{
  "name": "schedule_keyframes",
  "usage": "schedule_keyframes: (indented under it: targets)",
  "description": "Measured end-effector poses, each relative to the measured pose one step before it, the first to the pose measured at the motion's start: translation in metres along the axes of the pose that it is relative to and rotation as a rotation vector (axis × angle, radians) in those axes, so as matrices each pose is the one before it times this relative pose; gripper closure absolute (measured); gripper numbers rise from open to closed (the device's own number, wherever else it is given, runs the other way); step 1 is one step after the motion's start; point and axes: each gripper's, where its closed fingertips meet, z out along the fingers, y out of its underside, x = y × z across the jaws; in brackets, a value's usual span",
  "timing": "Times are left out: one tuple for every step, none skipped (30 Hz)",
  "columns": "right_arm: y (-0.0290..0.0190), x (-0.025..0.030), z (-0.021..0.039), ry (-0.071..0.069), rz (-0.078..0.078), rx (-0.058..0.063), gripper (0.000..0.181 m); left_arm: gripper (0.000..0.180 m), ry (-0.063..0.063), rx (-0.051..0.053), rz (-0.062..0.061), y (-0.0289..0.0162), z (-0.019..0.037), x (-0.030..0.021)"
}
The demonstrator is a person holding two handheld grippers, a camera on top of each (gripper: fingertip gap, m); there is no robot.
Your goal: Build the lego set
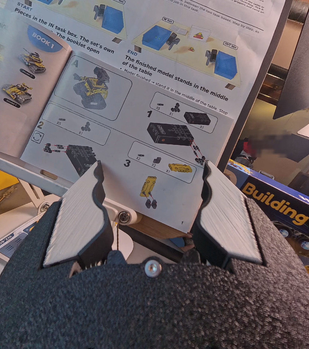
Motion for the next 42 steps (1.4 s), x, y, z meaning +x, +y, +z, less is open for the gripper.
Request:
schedule_keyframes:
  targets:
    - [0.00026,0.00022,-0.00016,0.0016,0.0007,-0.0025,0.077,0.164,-0.0088,-0.0012,0.0131,-0.00101,-0.00049,-0.00073]
    - [0.00032,-0.00005,0.00019,-0.0003,0.0058,-0.0038,0.077,0.165,-0.0101,0.0039,0.0060,-0.00231,-0.00123,-0.00140]
    - [0.00038,-0.00011,0.00027,-0.0004,0.0069,-0.0048,0.077,0.165,-0.0110,0.0096,0.0029,-0.00380,-0.00210,-0.00230]
    - [0.00062,0.00007,0.00042,0.0005,0.0067,-0.0055,0.077,0.165,-0.0129,0.0093,0.0071,-0.00418,-0.00245,-0.00362]
    - [0.00036,-0.00019,0.00036,0.0009,0.0073,-0.0031,0.077,0.164,-0.0204,0.0092,0.0134,-0.00450,-0.00292,-0.00541]
    - [0.00026,-0.00012,0.00025,0.0011,0.0048,-0.0014,0.077,0.162,-0.0249,0.0130,0.0123,-0.00531,-0.00327,-0.00647]
    - [-0.00002,0.00004,0.00006,0.0014,0.0038,-0.0003,0.077,0.161,-0.0165,0.0167,0.0013,-0.00627,-0.00341,-0.00534]
    - [-0.00007,-0.00008,0.00006,0.0011,0.0028,-0.0003,0.077,0.160,-0.0090,0.0176,-0.0043,-0.00691,-0.00342,-0.00373]
    - [-0.00002,-0.00002,0.00012,0.0011,0.0029,-0.0004,0.077,0.158,-0.0103,0.0184,0.0044,-0.00740,-0.00328,-0.00254]
    - [-0.00014,-0.00005,0.00013,0.0010,0.0017,-0.0005,0.077,0.158,-0.0112,0.0194,0.0169,-0.00737,-0.00316,-0.00124]
    - [0.00004,-0.00009,0.00013,-0.0003,0.0006,-0.0002,0.077,0.157,-0.0040,0.0191,0.0197,-0.00694,-0.00260,0.00121]
    - [-0.00003,0.00000,-0.00011,-0.0006,0.0007,0.0004,0.077,0.157,0.0131,0.0212,0.0163,-0.00688,-0.00186,0.00519]
    - [0.00004,-0.00006,0.00005,-0.0001,-0.0002,-0.0004,0.077,0.157,0.0298,0.0253,0.0176,-0.00679,-0.00101,0.00963]
    - [0.00007,-0.00011,0.00008,0.0009,-0.0006,-0.0010,0.077,0.157,0.0343,0.0159,0.0267,-0.00472,0.00071,0.01235]
    - [0.00005,-0.00006,0.00011,0.0012,0.0013,-0.0006,0.077,0.157,0.0291,-0.0036,0.0416,-0.00153,0.00245,0.01301]
    - [0.00015,-0.00007,0.00020,0.0016,0.0022,-0.0012,0.077,0.157,0.0258,-0.0115,0.0562,-0.00025,0.00371,0.01326]
    - [0.00000,-0.00017,0.00017,0.0005,0.0029,-0.0021,0.077,0.157,0.0275,-0.0096,0.0626,-0.00023,0.00437,0.01322]
    - [-0.00023,-0.00026,0.00023,-0.0010,0.0040,-0.0015,0.076,0.157,0.0303,-0.0178,0.0588,0.00140,0.00545,0.01285]
    - [-0.00005,-0.00027,0.00015,0.0005,0.0028,-0.0013,0.076,0.155,0.0351,-0.0435,0.0475,0.00613,0.00725,0.01189]
    - [0.00026,-0.00027,0.00015,0.0011,-0.0002,-0.0019,0.077,0.150,0.0396,-0.0730,0.0323,0.01154,0.00900,0.01038]
    - [0.00022,0.00007,0.00018,0.0028,0.0002,-0.0027,0.077,0.149,0.0240,-0.0659,0.0202,0.01171,0.00924,0.00588]
    - [0.00020,-0.00051,-0.00004,0.0004,0.0002,-0.0040,0.078,0.150,-0.0079,-0.0218,0.0192,0.00648,0.00750,-0.00009]
    - [-0.00001,-0.00099,-0.00029,-0.0023,-0.0016,-0.0025,0.081,0.153,-0.0214,-0.0003,0.0237,0.00378,0.00571,-0.00294]
    - [-0.00002,-0.00101,-0.00022,-0.0020,-0.0033,0.0000,0.083,0.153,-0.0145,-0.0149,0.0242,0.00514,0.00518,-0.00246]
    - [-0.00014,-0.00113,-0.00006,-0.0033,-0.0032,0.0025,0.086,0.151,-0.0081,-0.0258,0.0219,0.00555,0.00473,-0.00207]
    - [-0.00009,-0.00117,-0.00016,-0.0035,-0.0039,0.0034,0.089,0.152,-0.0079,-0.0209,0.0195,0.00403,0.00374,-0.00230]
    - [-0.00004,-0.00110,-0.00022,-0.0030,-0.0035,0.0038,0.093,0.155,-0.0089,-0.0081,0.0169,0.00184,0.00222,-0.00267]
    - [-0.00012,-0.00125,-0.00004,-0.0033,-0.0038,0.0041,0.097,0.158,-0.0069,0.0021,0.0124,0.00042,0.00083,-0.00257]
    - [-0.00001,-0.00103,-0.00009,-0.0028,-0.0041,0.0036,0.101,0.160,-0.0027,0.0058,0.0051,0.00007,0.00019,-0.00194]
    - [-0.00005,-0.00048,-0.00003,-0.0014,-0.0036,0.0019,0.102,0.161,0.0011,0.0084,-0.0023,0.00001,-0.00041,-0.00125]
    - [0.00000,-0.00004,-0.00022,-0.0024,-0.0034,-0.0015,0.104,0.160,0.0051,0.0102,-0.0050,0.00010,-0.00075,-0.00009]
    - [-0.00026,0.00057,-0.00062,-0.0045,-0.0048,-0.0039,0.108,0.158,0.0075,0.0090,-0.0020,0.00028,-0.00104,0.00076]
    - [-0.00042,0.00175,-0.00097,-0.0042,-0.0085,-0.0052,0.115,0.157,0.0028,0.0036,0.0030,0.00081,-0.00133,0.00053]
    - [-0.00123,0.00352,-0.00142,-0.0007,-0.0087,-0.0040,0.122,0.157,-0.0014,-0.0003,0.0066,0.00112,-0.00141,0.00005]
    - [-0.00363,0.00604,-0.00173,0.0124,0.0028,0.0126,0.119,0.156,-0.0011,-0.0011,0.0064,0.00094,-0.00140,0.00003]
    - [-0.00372,0.00669,-0.00114,0.0134,0.0171,0.0128,0.110,0.155,-0.0009,-0.0017,0.0035,0.00071,-0.00117,-0.00023]
    - [-0.00123,0.00600,0.00027,0.0073,0.0258,-0.0039,0.098,0.155,-0.0007,-0.0013,-0.0002,0.00061,-0.00066,-0.00028]
    - [0.00121,0.00235,0.00124,-0.0121,0.0251,-0.0144,0.091,0.154,0.0017,-0.0009,-0.0042,0.00051,-0.00034,0.00001]
    - [0.00329,-0.00246,0.00179,-0.0319,0.0140,-0.0180,0.089,0.153,0.0039,0.0008,-0.0062,0.00015,-0.00003,0.00043]
    - [0.00175,-0.00110,0.00084,-0.0080,-0.0071,-0.0039,0.089,0.152,0.0027,0.0024,-0.0050,0.00005,-0.00001,0.00052]
    - [0.00150,0.00024,-0.00002,0.0126,-0.0274,-0.0041,0.094,0.152,0.0012,0.0006,-0.0018,0.00028,0.00008,0.00049]
    - [0.00130,-0.00125,0.00018,0.0083,-0.0277,-0.0045,0.096,0.152,0.0012,-0.0003,0.0009,0.00052,-0.00006,0.00065]
